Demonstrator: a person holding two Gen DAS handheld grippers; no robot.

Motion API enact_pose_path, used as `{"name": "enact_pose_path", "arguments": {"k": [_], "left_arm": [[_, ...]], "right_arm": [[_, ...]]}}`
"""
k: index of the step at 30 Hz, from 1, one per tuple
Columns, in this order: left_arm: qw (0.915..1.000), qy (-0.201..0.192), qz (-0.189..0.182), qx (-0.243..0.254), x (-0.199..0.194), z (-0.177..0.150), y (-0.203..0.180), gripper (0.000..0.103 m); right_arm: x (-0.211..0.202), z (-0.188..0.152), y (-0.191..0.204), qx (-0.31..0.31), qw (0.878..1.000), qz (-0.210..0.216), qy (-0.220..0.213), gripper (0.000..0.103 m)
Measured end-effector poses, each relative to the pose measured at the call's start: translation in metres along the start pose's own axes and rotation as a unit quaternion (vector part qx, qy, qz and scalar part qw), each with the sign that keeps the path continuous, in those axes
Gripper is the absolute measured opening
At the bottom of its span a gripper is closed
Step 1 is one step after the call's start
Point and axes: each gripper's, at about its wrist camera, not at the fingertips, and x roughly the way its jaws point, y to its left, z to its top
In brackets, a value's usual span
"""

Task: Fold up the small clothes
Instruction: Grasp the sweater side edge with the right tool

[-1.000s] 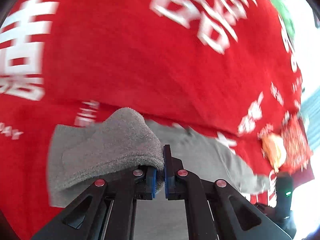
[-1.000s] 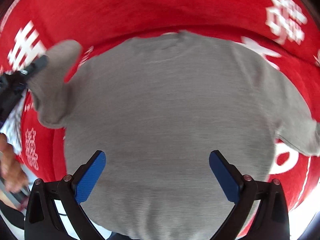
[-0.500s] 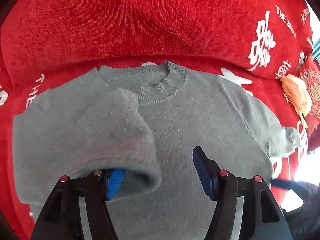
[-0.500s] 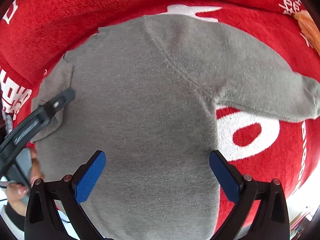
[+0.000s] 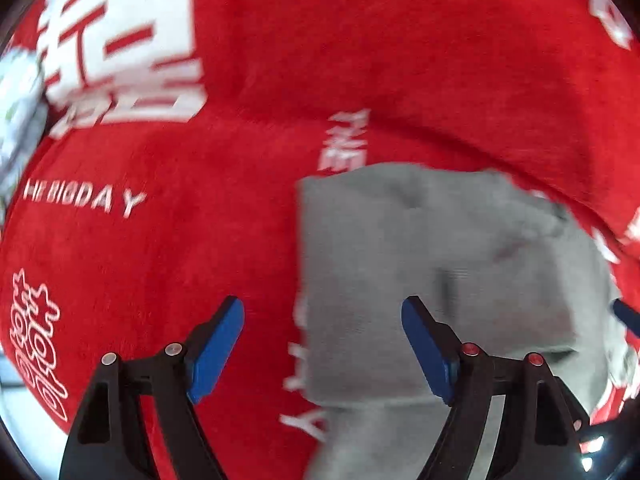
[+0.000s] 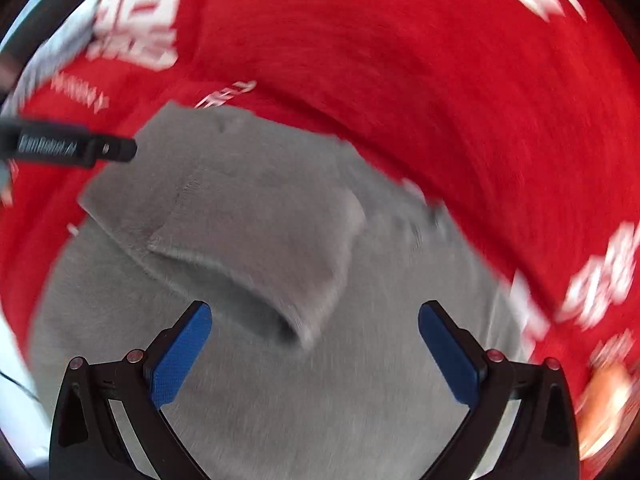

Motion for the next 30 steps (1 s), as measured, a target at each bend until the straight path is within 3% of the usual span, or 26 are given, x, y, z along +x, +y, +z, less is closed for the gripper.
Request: {"name": "enact_pose_path", "arguments": {"k": [2,3,4,5,6,8,9,10,12,14,15,16,17,19,21,22,23,24,27,28,30], "left_arm": [[0.9998,0.01,0.014,-0.006,0.014,-0.003,0.005,0.082],[0.9997,0.015,0.019,-0.003,0.02,-0.006,0.004,0.082],[0.9996,0.017,0.021,0.002,0.024,-0.009,0.001,0.082],[0.9996,0.015,0.024,0.005,0.026,-0.01,-0.001,0.082],[0.9996,0.01,0.025,0.006,0.025,-0.012,-0.002,0.082],[0.9996,0.009,0.026,0.011,0.024,-0.013,-0.002,0.082],[0.9995,0.009,0.026,0.013,0.025,-0.013,-0.007,0.082],[0.9996,0.01,0.023,0.014,0.025,-0.014,-0.006,0.082],[0.9997,0.013,0.018,0.014,0.024,-0.012,-0.008,0.082],[0.9997,0.016,0.015,0.012,0.024,-0.012,-0.007,0.082],[0.9997,0.017,0.015,0.012,0.025,-0.011,-0.007,0.082],[0.9996,0.018,0.016,0.012,0.028,-0.008,-0.006,0.082],[0.9996,0.018,0.018,0.014,0.028,-0.007,-0.007,0.082],[0.9994,0.018,0.024,0.018,0.027,-0.007,-0.009,0.082],[0.9992,0.015,0.03,0.02,0.024,-0.006,-0.011,0.082],[0.9992,0.011,0.031,0.024,0.02,-0.007,-0.012,0.082],[0.999,0.008,0.033,0.03,0.016,-0.008,-0.014,0.082],[0.9987,0.007,0.036,0.036,0.013,-0.009,-0.016,0.082],[0.9971,0.013,0.049,0.056,0.016,-0.012,-0.018,0.082],[0.9969,0.014,0.051,0.058,0.016,-0.014,-0.018,0.082],[0.9979,0.017,0.039,0.049,0.018,-0.015,-0.012,0.082]], "right_arm": [[0.009,0.009,0.013,-0.042,0.998,-0.051,0.003,0.1],[0.013,0.012,0.016,-0.057,0.996,-0.071,0.004,0.085],[0.02,0.014,0.013,-0.063,0.995,-0.074,0.009,0.044],[0.022,0.015,0.006,-0.047,0.997,-0.056,0.012,0.024],[0.02,0.014,-0.005,-0.014,0.999,-0.036,0.011,0.014],[0.01,0.003,-0.046,0.096,0.995,0.016,-0.008,0.014],[0.006,-0.006,-0.068,0.157,0.986,0.049,-0.016,0.014],[0.006,-0.022,-0.096,0.242,0.966,0.092,-0.019,0.014],[0.014,-0.058,-0.134,0.381,0.912,0.151,-0.009,0.014],[0.028,-0.097,-0.157,0.493,0.845,0.206,0.004,0.018],[0.035,-0.113,-0.162,0.531,0.816,0.228,0.011,0.025],[0.042,-0.128,-0.166,0.563,0.789,0.244,0.02,0.041],[0.046,-0.145,-0.168,0.596,0.759,0.261,0.021,0.045],[0.048,-0.162,-0.172,0.634,0.718,0.287,0.007,0.045],[0.048,-0.166,-0.175,0.652,0.7,0.292,0.008,0.045],[0.047,-0.166,-0.176,0.656,0.696,0.291,0.012,0.042],[0.046,-0.165,-0.177,0.655,0.698,0.29,0.016,0.03],[0.043,-0.163,-0.178,0.648,0.704,0.291,0.014,0.008],[0.028,-0.154,-0.176,0.606,0.751,0.262,0.017,0.007],[0.033,-0.148,-0.175,0.584,0.775,0.239,0.033,0.008],[0.039,-0.153,-0.17,0.552,0.805,0.205,0.073,0.007]]}}
